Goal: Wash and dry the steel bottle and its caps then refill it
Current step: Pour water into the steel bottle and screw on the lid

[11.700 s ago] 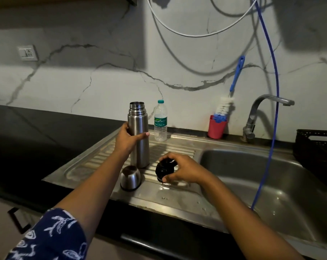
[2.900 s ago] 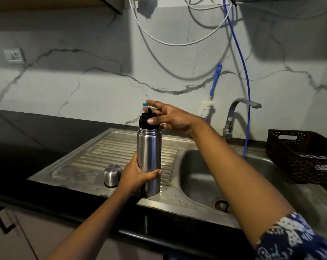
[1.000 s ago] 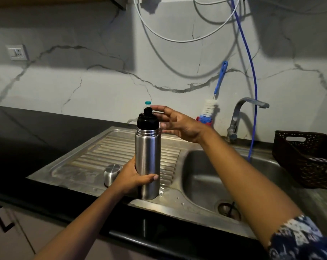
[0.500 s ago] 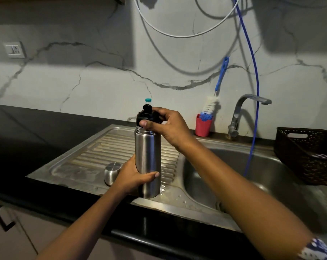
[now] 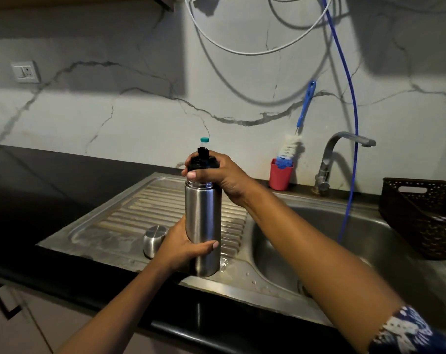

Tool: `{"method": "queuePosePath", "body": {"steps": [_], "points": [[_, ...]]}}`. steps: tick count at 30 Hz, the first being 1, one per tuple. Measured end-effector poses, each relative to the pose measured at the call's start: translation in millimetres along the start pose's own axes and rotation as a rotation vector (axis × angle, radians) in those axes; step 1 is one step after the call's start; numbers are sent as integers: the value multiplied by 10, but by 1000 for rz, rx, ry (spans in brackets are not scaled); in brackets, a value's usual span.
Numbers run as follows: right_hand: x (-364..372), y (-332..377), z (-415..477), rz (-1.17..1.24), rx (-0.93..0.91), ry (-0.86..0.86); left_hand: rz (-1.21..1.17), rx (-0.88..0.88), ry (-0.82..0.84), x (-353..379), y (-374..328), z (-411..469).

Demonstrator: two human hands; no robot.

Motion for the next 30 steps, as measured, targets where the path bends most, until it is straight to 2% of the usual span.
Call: {"method": "queuePosePath", "body": {"steps": [6,10,14,20,30], "points": [[53,3,-70,-217,4,-304,94,-9,-53,-33,46,-7],[45,29,-133,-266,88,-318,151,-39,-112,23,-29,-37],[-38,39,-285,-287,2,-324,234,-76,-158,141,-127,-102],[-73,151,-406,-268,-61,-152,-204,-60,86,87,61,-187],[7,42,-434,-247,-144,-231,-337,-26,137,71,86,-183]]}}
Point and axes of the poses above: each hand's wrist, its own z-axis towards the middle knuckle, its own x-axis out of the palm, y = z × x, the point moved 4 cm from there along z, towards the middle knuckle, and after that the axes turned 12 degrees about y, right-handed, at the moved point
